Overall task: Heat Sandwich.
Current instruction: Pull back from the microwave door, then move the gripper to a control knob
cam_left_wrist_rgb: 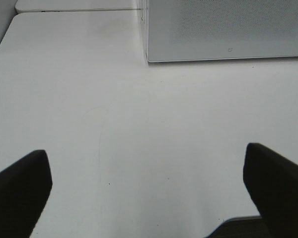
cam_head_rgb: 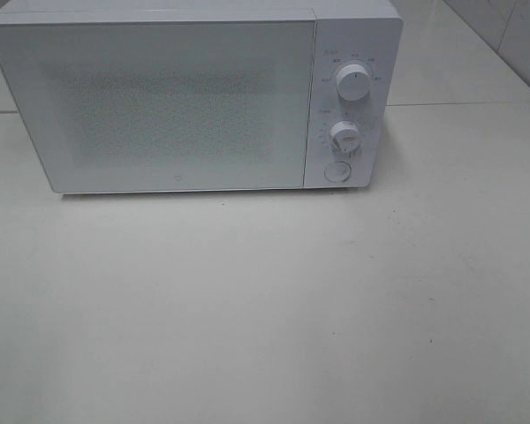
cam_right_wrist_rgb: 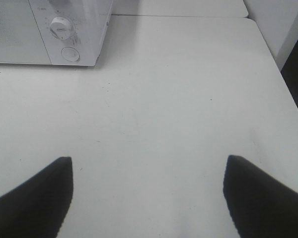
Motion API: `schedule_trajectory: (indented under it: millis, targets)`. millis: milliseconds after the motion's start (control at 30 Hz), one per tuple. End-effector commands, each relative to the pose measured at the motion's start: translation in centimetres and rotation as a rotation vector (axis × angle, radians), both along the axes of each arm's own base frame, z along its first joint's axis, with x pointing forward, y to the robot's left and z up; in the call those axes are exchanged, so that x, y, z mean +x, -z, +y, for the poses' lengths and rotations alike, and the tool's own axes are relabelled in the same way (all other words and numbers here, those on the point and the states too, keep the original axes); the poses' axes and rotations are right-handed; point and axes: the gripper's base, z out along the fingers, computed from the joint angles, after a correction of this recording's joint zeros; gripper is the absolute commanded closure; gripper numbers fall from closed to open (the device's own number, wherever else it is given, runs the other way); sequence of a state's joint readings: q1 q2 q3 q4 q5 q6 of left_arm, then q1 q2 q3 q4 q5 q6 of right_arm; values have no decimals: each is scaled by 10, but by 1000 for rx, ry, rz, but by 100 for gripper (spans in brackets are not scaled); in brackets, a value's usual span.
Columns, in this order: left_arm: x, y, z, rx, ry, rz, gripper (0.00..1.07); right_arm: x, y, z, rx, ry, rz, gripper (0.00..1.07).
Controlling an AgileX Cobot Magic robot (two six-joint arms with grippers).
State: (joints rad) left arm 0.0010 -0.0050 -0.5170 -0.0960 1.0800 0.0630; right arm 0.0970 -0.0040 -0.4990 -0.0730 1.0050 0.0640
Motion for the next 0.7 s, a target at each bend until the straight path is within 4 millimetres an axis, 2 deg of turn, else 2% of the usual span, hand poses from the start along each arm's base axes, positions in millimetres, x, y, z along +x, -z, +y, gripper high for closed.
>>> schedule_trajectory:
  millis: [33,233,400,533,700]
  targets:
    - [-3,0,-1,-12,1,-28,9,-4,-1,0,12,9,-38,32]
    - [-3,0,-1,-12,1,-28,9,-4,-1,-1,12,10,-41,32]
    - [-3,0,-1,-12,1,-28,9,-4,-17,0,18,5,-121,32]
    - [-3,0,-1,-12,1,-28,9,3,-21,0,17,6,-119,32]
    - [-3,0,-1,-12,1,-28,9,26,-25,3,10,1,-72,32]
